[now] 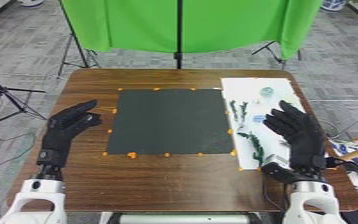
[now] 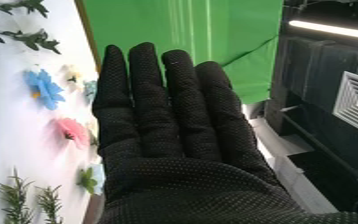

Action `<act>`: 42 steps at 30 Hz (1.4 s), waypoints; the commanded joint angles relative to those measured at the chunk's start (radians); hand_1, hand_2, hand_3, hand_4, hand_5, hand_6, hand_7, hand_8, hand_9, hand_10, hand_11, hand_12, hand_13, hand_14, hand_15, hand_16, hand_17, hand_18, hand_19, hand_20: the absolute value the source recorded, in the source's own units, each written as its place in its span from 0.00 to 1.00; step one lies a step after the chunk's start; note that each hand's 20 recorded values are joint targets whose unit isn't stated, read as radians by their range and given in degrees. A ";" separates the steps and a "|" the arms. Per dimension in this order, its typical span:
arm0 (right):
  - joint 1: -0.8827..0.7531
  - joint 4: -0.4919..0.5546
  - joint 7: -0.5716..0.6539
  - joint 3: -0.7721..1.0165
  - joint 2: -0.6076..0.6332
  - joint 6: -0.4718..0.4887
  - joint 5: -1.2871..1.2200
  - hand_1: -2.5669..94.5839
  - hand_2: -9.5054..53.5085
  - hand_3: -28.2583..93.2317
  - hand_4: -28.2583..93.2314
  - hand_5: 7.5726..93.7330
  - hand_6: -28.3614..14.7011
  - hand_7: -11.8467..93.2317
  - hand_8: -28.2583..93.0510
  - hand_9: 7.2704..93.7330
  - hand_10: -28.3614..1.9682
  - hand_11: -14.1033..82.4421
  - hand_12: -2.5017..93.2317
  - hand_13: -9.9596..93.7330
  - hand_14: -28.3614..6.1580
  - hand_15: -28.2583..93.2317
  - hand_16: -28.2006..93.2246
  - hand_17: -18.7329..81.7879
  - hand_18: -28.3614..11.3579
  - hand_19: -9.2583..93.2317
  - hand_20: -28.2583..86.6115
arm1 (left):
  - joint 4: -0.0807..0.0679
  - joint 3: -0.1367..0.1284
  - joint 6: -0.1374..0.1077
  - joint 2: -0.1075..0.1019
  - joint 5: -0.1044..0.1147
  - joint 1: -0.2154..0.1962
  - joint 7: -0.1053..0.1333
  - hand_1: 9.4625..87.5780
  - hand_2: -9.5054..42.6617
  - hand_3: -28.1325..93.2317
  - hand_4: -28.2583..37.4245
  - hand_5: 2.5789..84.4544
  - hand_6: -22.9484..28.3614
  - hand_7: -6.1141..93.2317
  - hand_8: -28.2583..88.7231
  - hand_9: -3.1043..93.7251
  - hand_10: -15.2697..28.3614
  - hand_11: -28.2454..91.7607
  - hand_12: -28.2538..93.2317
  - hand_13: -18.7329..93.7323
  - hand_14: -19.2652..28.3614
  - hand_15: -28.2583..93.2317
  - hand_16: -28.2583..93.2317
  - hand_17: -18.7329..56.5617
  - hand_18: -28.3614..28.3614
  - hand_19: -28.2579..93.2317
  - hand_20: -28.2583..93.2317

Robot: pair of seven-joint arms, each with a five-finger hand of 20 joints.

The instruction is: Arrange flowers

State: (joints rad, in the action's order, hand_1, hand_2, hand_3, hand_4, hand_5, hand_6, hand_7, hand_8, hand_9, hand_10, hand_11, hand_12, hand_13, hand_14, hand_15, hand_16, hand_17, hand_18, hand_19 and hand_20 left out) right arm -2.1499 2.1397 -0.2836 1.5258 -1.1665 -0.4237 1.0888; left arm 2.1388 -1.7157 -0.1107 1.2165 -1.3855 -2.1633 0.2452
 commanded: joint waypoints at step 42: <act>0.167 -0.020 0.926 -0.208 0.315 0.195 1.446 0.29 0.00 0.74 0.00 0.74 0.54 0.26 0.18 0.82 0.45 0.39 0.26 0.82 0.53 0.69 0.47 0.57 0.13 0.88 0.72 | 0.031 -0.025 0.046 -0.004 -0.029 -0.032 -0.101 0.34 0.21 0.73 0.20 0.56 0.55 0.18 0.19 0.57 0.69 0.46 0.35 0.57 0.83 0.53 0.23 0.41 0.77 0.43 0.45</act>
State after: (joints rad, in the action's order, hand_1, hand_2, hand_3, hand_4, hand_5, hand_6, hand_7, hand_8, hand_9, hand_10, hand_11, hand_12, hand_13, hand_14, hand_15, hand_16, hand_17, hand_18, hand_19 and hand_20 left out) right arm -2.0627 2.1588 0.6004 1.3853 -0.8809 -0.2456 2.4398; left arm 2.1631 -1.7348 -0.0753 1.2145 -1.4072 -2.1770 0.1662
